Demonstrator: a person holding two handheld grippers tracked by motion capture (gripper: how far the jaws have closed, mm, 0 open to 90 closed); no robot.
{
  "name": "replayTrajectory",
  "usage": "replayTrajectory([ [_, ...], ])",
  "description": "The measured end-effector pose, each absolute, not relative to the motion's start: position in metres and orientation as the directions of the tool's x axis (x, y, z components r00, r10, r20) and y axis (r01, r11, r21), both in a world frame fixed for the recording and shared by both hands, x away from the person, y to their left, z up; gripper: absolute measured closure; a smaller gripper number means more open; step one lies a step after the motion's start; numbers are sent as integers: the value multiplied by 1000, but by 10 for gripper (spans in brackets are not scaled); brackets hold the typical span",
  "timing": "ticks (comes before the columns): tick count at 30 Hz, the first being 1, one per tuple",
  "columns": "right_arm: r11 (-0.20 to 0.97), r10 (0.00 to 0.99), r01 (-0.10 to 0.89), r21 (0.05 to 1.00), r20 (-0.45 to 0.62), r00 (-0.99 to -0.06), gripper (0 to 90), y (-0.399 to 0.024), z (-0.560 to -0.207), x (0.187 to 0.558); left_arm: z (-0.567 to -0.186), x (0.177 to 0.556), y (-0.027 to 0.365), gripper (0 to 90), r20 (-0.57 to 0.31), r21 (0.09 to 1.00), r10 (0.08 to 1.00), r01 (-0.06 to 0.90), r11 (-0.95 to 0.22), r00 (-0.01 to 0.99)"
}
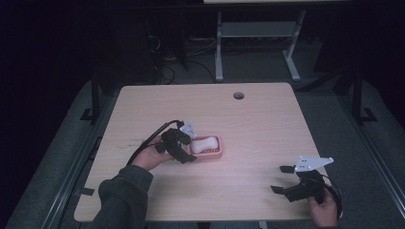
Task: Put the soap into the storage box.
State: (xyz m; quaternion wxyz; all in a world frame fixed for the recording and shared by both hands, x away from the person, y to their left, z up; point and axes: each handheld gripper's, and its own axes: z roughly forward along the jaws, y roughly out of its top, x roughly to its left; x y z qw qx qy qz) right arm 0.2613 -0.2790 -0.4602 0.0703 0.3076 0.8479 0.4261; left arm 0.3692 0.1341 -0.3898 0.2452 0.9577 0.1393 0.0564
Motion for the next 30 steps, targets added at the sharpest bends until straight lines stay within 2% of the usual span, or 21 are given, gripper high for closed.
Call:
replayTrajectory([
  [30,449,598,479,754,145,-788,142,-279,-463,262,-401,337,168,274,46,508,318,252,-824,947],
])
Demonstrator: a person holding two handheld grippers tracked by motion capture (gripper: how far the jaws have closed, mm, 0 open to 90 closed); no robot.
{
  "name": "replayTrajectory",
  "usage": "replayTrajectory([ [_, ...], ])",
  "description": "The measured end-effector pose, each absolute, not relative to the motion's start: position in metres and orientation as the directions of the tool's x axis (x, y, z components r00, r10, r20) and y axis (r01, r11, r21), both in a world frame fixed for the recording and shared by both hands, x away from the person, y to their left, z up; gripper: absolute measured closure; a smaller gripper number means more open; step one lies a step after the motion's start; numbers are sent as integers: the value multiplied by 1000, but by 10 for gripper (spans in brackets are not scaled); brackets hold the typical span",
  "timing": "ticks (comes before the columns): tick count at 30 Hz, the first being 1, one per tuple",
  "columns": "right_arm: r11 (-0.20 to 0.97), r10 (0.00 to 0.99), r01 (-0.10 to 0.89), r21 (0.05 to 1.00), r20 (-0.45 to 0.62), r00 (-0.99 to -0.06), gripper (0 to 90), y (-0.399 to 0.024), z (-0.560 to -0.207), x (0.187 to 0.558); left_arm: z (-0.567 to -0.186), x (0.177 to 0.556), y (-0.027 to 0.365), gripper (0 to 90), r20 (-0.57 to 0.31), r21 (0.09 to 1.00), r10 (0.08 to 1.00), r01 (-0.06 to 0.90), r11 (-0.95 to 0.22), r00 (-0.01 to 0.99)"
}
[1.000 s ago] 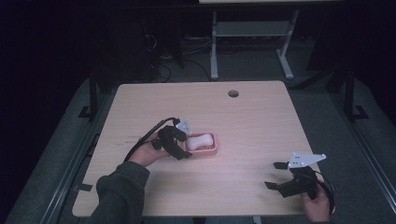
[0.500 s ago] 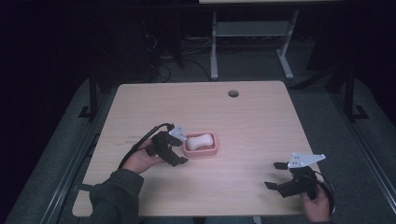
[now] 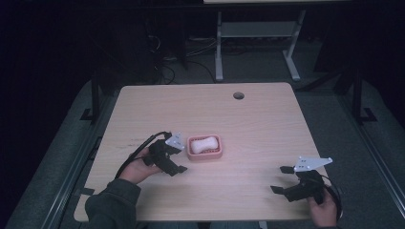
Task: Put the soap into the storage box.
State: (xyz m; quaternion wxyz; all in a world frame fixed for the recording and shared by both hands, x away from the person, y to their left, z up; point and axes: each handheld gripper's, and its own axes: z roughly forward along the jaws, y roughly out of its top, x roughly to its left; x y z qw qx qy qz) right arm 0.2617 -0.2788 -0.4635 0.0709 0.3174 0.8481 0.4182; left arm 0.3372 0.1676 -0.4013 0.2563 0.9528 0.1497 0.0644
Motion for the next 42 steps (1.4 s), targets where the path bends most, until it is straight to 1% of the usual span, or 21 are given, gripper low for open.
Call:
replayTrajectory([
  [13,451,600,481,752,144,-787,141,-278,-464,262,-406,325,182,263,55,523,334,258,-813,941],
  [34,453,602,485,748,144,-785,142,-278,-464,261,-416,303,211,262,43,532,365,288,-797,930],
  [42,458,600,486,744,144,-787,142,-278,-465,260,-423,284,227,259,39,538,383,304,-786,923],
])
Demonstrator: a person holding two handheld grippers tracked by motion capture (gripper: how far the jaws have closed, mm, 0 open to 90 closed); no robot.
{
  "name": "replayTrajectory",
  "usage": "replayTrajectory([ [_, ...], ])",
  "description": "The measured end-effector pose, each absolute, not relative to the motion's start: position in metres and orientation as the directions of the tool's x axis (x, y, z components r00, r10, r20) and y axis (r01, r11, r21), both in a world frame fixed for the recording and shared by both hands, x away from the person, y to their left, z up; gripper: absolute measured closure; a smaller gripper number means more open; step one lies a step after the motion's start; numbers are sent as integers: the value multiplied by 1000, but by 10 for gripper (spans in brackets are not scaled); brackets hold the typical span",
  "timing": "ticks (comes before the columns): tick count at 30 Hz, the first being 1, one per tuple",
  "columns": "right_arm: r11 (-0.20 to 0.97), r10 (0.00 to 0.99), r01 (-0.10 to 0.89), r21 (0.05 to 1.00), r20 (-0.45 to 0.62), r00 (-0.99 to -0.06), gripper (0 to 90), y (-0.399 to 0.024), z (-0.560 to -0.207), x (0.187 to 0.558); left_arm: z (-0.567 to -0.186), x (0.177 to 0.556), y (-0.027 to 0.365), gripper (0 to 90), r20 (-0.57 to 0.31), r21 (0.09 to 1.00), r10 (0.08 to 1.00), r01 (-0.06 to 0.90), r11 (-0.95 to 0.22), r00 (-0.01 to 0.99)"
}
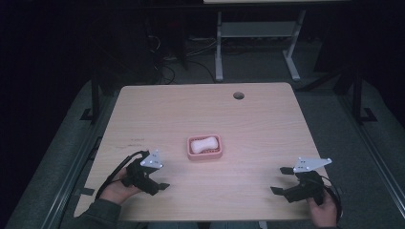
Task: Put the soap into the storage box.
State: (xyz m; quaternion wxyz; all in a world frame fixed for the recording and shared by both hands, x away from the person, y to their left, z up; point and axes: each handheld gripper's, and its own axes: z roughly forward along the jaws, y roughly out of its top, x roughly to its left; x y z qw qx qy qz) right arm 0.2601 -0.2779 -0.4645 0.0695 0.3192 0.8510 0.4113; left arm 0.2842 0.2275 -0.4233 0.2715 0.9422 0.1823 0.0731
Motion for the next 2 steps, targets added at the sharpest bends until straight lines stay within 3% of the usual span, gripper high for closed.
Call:
replayTrajectory([
  [2,457,601,486,745,145,-786,142,-278,-464,260,-425,282,229,260,36,539,384,305,-785,923],
])
